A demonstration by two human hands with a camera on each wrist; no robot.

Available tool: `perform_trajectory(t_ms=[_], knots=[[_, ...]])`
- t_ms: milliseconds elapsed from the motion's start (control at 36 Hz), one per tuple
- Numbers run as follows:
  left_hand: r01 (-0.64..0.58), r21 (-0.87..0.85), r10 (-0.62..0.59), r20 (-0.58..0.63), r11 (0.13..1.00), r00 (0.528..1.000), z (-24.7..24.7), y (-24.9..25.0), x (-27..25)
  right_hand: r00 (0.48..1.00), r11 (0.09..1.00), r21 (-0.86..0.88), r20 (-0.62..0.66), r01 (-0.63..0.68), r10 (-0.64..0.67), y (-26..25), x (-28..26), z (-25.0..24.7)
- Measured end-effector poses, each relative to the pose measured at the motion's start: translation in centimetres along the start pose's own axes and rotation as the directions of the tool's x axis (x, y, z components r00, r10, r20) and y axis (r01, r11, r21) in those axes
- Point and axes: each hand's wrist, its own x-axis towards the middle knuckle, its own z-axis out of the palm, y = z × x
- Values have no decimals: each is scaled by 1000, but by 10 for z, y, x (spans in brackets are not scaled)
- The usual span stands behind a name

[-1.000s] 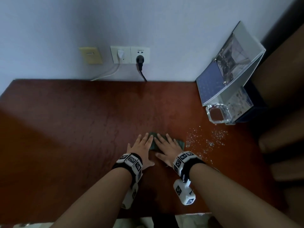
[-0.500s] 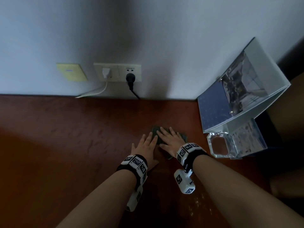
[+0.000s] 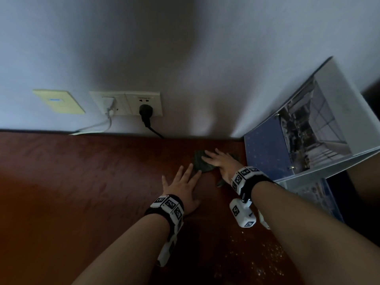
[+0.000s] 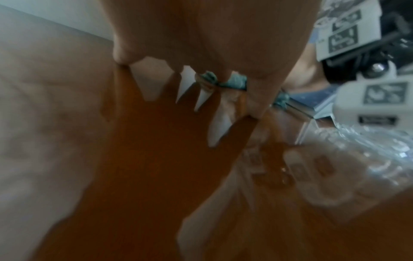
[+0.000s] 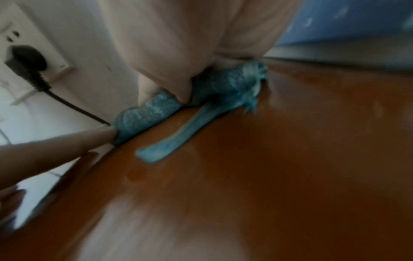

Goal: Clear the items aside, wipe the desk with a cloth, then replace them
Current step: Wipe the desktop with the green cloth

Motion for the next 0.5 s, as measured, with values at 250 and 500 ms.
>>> perform_trajectory(t_ms=[250,500], knots=[[-54,51,59,-92,997,994,4,-1,-3,890,960,242,-395,-138,228,36,0,-11],[-4,21,5,-69,1000,998,6,-13,-10,824,884,160,-319,-440,468,2,4,6]])
